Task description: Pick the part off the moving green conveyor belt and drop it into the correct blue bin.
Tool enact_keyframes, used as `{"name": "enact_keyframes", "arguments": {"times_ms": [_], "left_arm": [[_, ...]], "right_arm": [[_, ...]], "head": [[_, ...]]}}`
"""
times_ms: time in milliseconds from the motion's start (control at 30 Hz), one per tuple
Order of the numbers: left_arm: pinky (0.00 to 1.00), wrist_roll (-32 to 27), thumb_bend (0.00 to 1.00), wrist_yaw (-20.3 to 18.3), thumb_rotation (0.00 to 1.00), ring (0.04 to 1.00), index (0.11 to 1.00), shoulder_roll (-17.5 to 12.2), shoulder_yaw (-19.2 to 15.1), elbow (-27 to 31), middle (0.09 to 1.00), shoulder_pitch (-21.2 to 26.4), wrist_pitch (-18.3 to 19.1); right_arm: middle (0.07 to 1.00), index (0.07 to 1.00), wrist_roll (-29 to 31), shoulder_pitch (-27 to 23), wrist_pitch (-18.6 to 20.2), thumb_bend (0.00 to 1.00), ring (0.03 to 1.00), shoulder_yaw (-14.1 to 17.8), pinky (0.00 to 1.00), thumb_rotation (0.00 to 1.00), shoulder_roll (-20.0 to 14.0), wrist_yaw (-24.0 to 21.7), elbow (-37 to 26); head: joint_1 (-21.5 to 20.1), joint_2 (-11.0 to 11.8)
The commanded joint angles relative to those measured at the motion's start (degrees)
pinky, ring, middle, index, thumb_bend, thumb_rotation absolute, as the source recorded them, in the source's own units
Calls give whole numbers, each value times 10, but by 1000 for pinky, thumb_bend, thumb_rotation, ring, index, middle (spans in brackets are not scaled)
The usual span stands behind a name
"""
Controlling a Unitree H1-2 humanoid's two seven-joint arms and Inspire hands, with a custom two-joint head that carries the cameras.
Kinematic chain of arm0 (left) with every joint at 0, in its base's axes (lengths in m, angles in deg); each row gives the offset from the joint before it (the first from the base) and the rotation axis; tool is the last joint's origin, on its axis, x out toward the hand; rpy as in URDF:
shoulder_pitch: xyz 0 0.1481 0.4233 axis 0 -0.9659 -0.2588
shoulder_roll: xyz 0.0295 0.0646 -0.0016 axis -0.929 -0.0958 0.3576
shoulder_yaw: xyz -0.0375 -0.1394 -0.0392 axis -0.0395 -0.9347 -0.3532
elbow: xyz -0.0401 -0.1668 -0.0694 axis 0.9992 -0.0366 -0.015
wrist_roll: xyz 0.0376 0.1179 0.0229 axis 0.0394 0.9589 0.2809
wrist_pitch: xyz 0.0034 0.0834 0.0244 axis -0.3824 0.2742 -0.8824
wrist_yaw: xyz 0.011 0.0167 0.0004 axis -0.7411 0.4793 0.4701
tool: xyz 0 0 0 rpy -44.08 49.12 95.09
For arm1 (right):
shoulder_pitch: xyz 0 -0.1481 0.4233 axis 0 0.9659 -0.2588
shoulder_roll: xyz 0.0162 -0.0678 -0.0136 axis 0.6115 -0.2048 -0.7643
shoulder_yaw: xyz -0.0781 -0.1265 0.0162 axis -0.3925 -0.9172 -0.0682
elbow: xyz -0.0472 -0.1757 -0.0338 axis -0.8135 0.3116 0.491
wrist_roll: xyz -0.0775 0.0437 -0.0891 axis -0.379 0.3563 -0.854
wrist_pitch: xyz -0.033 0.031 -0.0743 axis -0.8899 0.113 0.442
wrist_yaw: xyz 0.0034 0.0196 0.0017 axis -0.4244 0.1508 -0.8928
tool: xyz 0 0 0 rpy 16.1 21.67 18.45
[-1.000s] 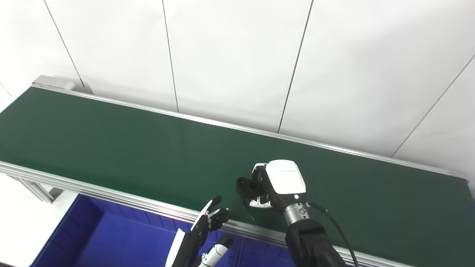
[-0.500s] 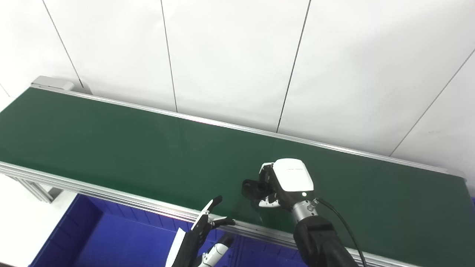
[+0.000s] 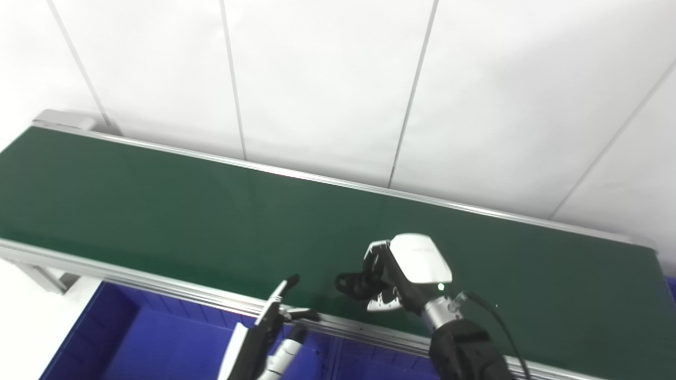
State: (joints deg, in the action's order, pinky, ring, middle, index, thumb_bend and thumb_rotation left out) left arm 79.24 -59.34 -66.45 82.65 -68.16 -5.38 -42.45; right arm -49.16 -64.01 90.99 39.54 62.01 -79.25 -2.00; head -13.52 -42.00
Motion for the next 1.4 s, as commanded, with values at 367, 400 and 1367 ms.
{"name": "enact_keyframes", "arguments": {"times_ms": [367, 400, 1367], "left_arm": [[898, -62, 536, -35, 919, 891, 986, -37, -33, 63, 929, 8, 39], [899, -64, 535, -36, 916, 893, 985, -39, -35, 66, 931, 9, 43], [919, -86, 594, -56, 876, 872, 969, -53, -53, 134, 897, 19, 138]], "right_arm": [[470, 484, -56, 85, -39, 530, 292, -2, 316, 0, -47, -87, -161], [470, 484, -60, 97, -39, 530, 287, -2, 310, 0, -47, -93, -170], [472, 486, -118, 189, -73, 531, 334, -9, 398, 2, -43, -123, -121]], "head": [[-60, -44], [-64, -49], [-85, -112]]}}
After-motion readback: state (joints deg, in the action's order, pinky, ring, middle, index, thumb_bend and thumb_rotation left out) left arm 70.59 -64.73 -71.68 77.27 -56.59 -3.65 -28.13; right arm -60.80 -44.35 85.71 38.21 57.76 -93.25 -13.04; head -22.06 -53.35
